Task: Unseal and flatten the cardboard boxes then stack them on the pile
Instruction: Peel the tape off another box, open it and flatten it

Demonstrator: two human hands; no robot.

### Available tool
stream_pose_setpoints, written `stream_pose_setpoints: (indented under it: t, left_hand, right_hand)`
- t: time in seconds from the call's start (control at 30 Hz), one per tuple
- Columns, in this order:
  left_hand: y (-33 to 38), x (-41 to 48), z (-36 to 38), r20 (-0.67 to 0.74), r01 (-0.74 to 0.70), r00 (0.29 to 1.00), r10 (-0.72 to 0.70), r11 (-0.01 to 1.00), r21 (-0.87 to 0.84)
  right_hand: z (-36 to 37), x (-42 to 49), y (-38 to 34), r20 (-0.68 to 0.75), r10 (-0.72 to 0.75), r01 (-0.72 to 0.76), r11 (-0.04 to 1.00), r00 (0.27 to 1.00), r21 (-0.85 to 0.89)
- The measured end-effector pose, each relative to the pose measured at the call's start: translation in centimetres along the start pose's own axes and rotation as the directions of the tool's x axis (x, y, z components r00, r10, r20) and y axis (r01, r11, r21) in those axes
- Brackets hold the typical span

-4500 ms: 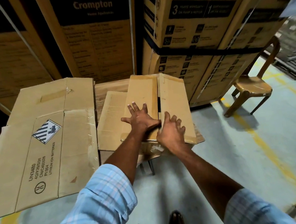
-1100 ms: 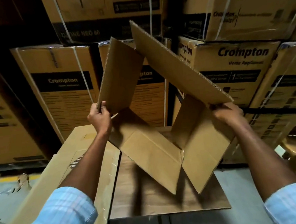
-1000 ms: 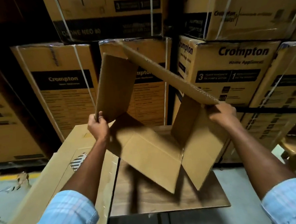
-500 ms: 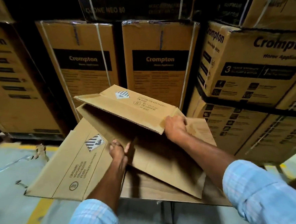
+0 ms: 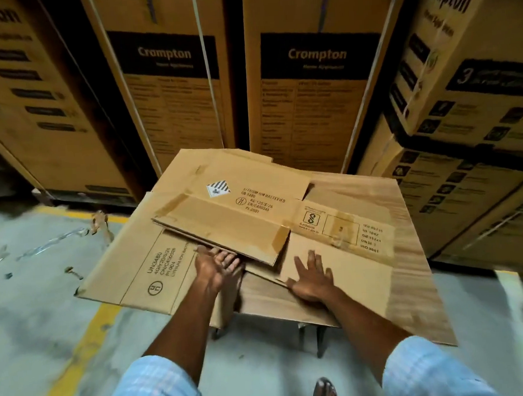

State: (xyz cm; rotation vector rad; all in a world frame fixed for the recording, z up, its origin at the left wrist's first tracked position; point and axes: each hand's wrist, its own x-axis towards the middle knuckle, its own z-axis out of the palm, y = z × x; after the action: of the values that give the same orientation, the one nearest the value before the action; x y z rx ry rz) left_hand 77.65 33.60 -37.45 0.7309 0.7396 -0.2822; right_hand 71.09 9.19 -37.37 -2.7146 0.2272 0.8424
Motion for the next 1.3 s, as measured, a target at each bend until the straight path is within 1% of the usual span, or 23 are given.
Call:
stream_pose_setpoints:
  t: [0.07,0.17,0.23,0.27,0.3,0.33,0.37,0.4,0.43,0.47,0.5,0.57,0.6,0.67,0.77,0.87,0.93,0.97,1.0,1.1,1.17,1.23,1.3]
  left_hand:
    - [-0.7,0.3,-0.8,0.019,0.002,1.000,-0.003,0.998,0.058]
    - [-1.4,1.3,-0.6,-0.026,-0.029,0.999,0.035,0.978,0.205]
    - [-2.1,2.6,-0.2,-0.099,-0.038,0.993,0.069,0.957,0.289]
    - [-2.5,3.1,-0.1,-0.149,-0.022,0.986,0.071,0.951,0.309]
    - [-3.1,3.8,0.1,-0.194,-0.009,0.978,0.076,0.946,0.323]
    - [-3.7,4.0,0.6,-0.234,-0.009,0.968,0.094,0.941,0.339]
    - [-4.2,3.9,1.4,-0.282,-0.021,0.950,0.133,0.929,0.368]
    - [-4.8,3.8,2.2,-0.339,-0.044,0.922,0.190,0.918,0.395]
    - [-5.1,3.4,3.1,-0.394,-0.044,0.889,0.233,0.900,0.433]
    - [-5.3,3.3,4.0,-0.440,-0.034,0.855,0.273,0.877,0.479]
    - [-5.4,3.2,4.8,-0.480,-0.012,0.823,0.305,0.853,0.522]
    - [-5.3,3.1,6.3,-0.550,0.062,0.770,0.325,0.819,0.571]
    - [-5.2,2.9,6.7,-0.571,0.080,0.754,0.325,0.817,0.571]
    - [-5.2,3.1,6.6,-0.562,0.045,0.758,0.332,0.832,0.553]
    - [-4.9,3.6,5.9,-0.505,-0.039,0.783,0.363,0.839,0.543]
    - [-4.6,7.3,5.2,-0.443,-0.141,0.810,0.383,0.862,0.487]
    - [-4.3,9.0,5.5,-0.381,-0.220,0.843,0.380,0.889,0.401]
    - [-3.8,8.0,6.2,-0.360,-0.219,0.857,0.368,0.894,0.392]
    - [-3.3,5.9,7.5,-0.331,-0.240,0.867,0.373,0.894,0.380]
    - [-2.5,3.8,7.4,-0.238,-0.281,0.895,0.378,0.891,0.357]
    - [-1.8,4.0,6.1,-0.169,-0.293,0.918,0.358,0.902,0.318]
    - [-0.4,3.3,5.4,-0.123,-0.291,0.931,0.343,0.902,0.318]
    - [1.3,1.9,5.4,-0.074,-0.301,0.937,0.341,0.897,0.325]
  right_hand:
    - [3.0,-0.1,1.6,-0.010,-0.058,0.058,0.997,0.998,-0.061]
    - [1.9,0.0,2.7,0.020,-0.100,0.101,0.994,0.995,-0.042]
    - [0.0,0.2,3.7,0.012,-0.111,0.111,0.993,0.994,0.042]
    - [-0.7,0.4,4.6,-0.071,-0.102,0.112,0.983,0.992,0.147]
    - [-1.2,0.4,5.7,-0.213,-0.038,0.100,0.952,0.976,0.288]
    - [-1.5,0.6,6.9,-0.364,0.090,0.085,0.895,0.927,0.438]
    - [-1.8,0.8,8.3,-0.464,0.273,0.035,0.833,0.843,0.553]
    - [-2.3,1.2,9.7,-0.505,0.456,-0.057,0.781,0.733,0.622]
    - [-3.0,1.5,11.2,-0.475,0.606,-0.192,0.722,0.638,0.665]
    - [-4.0,1.7,12.3,-0.398,0.702,-0.290,0.645,0.591,0.707]
    - [-5.0,2.0,13.4,-0.288,0.760,-0.346,0.553,0.582,0.758]
    - [-6.2,3.5,15.8,-0.091,0.774,-0.356,0.388,0.627,0.850]
    - [-6.3,4.1,16.6,-0.032,0.745,-0.344,0.346,0.667,0.873]
    - [-5.8,5.6,18.6,0.027,0.695,-0.347,0.324,0.718,0.880]
    - [-5.5,7.1,20.2,0.070,0.667,-0.326,0.267,0.741,0.907]
    - [-6.4,8.2,21.7,0.116,0.575,-0.312,0.255,0.810,0.915]
    - [-7.9,7.0,21.4,0.182,0.426,-0.307,0.246,0.886,0.920]
    - [-8.6,6.0,20.9,0.224,0.345,-0.314,0.232,0.911,0.921]
    - [-9.2,4.9,20.3,0.226,0.302,-0.297,0.216,0.926,0.930]
    - [-8.0,2.9,19.9,0.223,0.279,-0.275,0.166,0.934,0.947]
    - [-6.3,2.7,20.5,0.134,0.327,-0.181,0.119,0.935,0.976]
    - [-6.1,1.4,19.4,0.063,0.277,-0.058,-0.026,0.959,0.998]
    - [-6.8,-0.6,17.1,0.064,0.224,-0.029,-0.157,0.972,0.987]
